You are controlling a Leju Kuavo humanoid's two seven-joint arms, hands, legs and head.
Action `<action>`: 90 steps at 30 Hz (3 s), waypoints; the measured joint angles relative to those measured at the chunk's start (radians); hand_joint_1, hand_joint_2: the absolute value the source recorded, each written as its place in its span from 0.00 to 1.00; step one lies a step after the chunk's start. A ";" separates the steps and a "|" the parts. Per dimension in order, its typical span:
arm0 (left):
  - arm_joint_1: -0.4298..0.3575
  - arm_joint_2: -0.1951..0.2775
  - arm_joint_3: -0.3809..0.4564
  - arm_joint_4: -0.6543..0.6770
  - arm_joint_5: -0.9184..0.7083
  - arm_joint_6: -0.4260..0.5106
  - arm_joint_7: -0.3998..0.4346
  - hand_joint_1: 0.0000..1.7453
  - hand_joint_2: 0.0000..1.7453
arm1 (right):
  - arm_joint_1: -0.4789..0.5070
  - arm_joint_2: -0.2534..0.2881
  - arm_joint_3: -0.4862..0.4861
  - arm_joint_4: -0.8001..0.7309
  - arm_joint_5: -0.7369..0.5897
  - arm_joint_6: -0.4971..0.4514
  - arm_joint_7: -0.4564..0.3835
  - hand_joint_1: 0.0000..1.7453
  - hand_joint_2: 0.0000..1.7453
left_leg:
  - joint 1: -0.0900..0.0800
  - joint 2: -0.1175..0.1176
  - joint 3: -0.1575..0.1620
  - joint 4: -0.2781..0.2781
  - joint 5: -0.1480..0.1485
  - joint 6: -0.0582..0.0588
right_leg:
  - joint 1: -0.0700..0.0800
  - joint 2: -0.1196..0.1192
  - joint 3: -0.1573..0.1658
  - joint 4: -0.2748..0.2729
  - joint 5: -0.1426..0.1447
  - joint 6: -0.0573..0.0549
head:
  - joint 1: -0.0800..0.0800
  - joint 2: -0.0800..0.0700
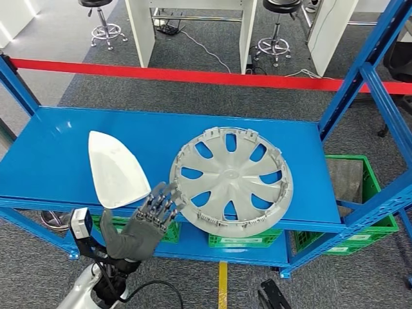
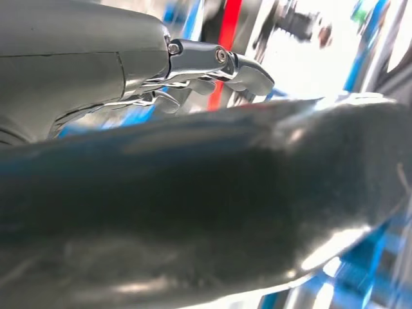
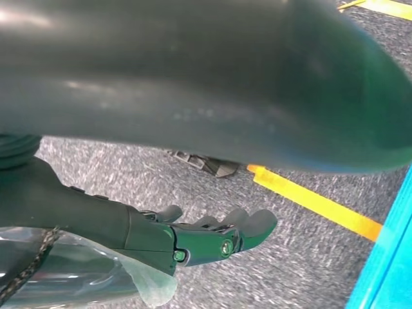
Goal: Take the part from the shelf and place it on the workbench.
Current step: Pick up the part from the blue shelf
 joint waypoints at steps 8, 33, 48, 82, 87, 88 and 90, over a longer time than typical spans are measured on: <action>-0.064 -0.038 0.132 -0.031 -0.622 0.492 -0.203 0.00 0.00 | 0.004 0.009 -0.030 0.000 -0.006 -0.021 0.004 0.00 0.00 | 0.000 0.000 0.000 0.000 0.000 0.000 | 0.000 0.000 -0.001 0.001 0.000 0.000 | 0.000 0.000; -0.124 0.001 0.089 0.053 -0.902 0.605 -0.148 0.00 0.00 | -0.001 0.021 -0.068 0.000 0.002 -0.038 -0.005 0.00 0.00 | 0.000 0.000 0.000 0.000 0.000 0.000 | 0.000 0.001 -0.001 0.001 0.000 0.000 | 0.000 0.000; -0.072 0.101 0.053 0.056 -1.699 1.141 0.055 0.00 0.00 | 0.016 0.021 -0.106 0.001 -0.007 -0.053 -0.021 0.00 0.00 | 0.000 0.000 -0.001 0.000 0.000 0.000 | 0.000 0.001 -0.002 0.001 0.000 0.000 | 0.000 0.000; -0.095 0.121 0.023 0.079 -1.915 1.223 0.174 0.00 1.00 | 0.010 0.021 -0.110 0.003 0.011 -0.050 -0.007 0.00 0.00 | 0.000 0.001 -0.001 0.000 0.000 0.000 | 0.000 0.001 -0.002 0.001 0.000 0.000 | 0.000 0.000; -0.116 0.103 -0.003 0.105 -1.891 1.198 0.170 0.00 1.00 | 0.008 0.022 -0.110 0.003 0.012 -0.050 -0.004 0.00 0.00 | 0.000 0.001 -0.001 0.000 0.000 0.000 | 0.000 0.001 -0.002 0.001 0.000 0.000 | 0.000 0.000; -0.120 0.101 -0.007 0.110 -1.891 1.194 0.170 0.00 1.00 | 0.008 0.022 -0.110 0.003 0.012 -0.049 -0.003 0.00 0.00 | 0.000 0.001 -0.001 0.000 0.000 0.000 | 0.000 0.001 -0.002 0.001 0.000 0.000 | 0.000 0.000; -0.130 0.099 -0.015 0.123 -1.893 1.185 0.170 0.00 1.00 | 0.007 0.022 -0.110 0.003 0.013 -0.048 -0.002 0.00 0.00 | 0.000 0.001 -0.001 0.000 0.000 0.000 | 0.000 0.001 -0.002 0.001 0.000 0.000 | 0.000 0.000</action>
